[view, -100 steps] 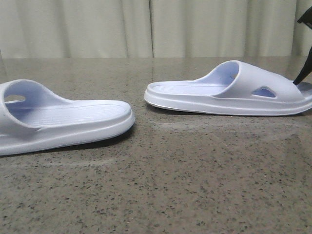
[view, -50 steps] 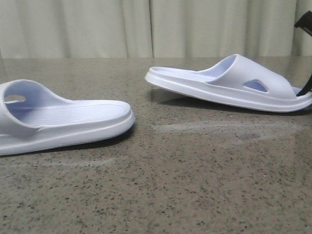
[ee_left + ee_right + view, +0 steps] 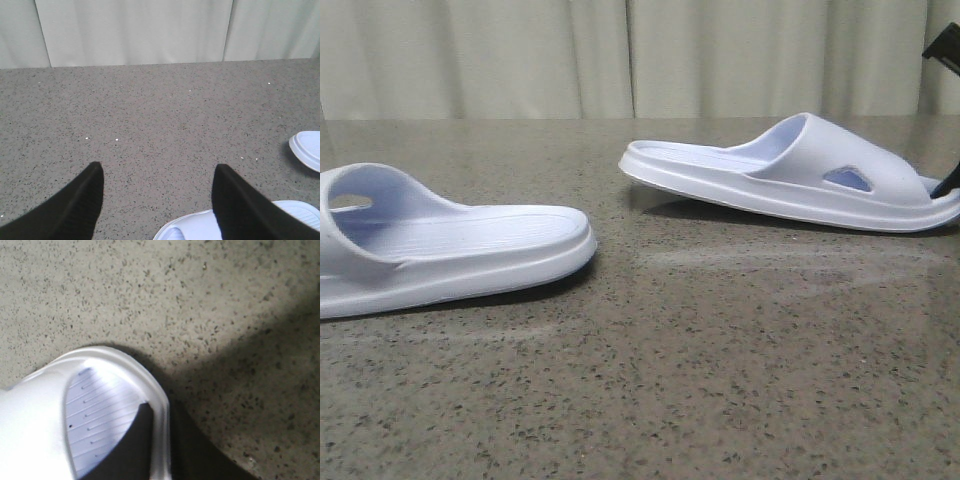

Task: Insert blue slippers together front up
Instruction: 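Close the right gripper on the slipper heel and lift it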

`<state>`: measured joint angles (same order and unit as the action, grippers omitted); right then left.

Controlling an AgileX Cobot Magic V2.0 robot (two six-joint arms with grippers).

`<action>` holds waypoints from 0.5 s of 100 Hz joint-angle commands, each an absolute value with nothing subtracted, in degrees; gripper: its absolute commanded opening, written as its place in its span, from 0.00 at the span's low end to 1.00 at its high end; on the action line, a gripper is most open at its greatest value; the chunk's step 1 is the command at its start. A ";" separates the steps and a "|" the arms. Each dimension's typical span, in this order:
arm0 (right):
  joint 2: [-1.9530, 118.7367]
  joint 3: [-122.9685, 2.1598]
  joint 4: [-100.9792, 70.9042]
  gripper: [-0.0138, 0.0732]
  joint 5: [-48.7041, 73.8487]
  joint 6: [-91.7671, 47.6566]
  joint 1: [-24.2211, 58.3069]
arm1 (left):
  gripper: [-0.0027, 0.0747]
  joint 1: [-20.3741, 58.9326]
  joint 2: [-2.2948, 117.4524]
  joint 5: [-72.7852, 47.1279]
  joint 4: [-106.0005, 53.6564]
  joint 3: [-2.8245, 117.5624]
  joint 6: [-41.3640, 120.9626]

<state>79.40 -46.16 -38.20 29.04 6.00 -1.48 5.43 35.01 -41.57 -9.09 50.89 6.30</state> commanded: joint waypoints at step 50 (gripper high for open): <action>67.72 -55.03 -32.11 0.04 32.14 -2.67 -1.87 | 0.54 5.87 35.50 -37.92 -9.64 52.27 5.81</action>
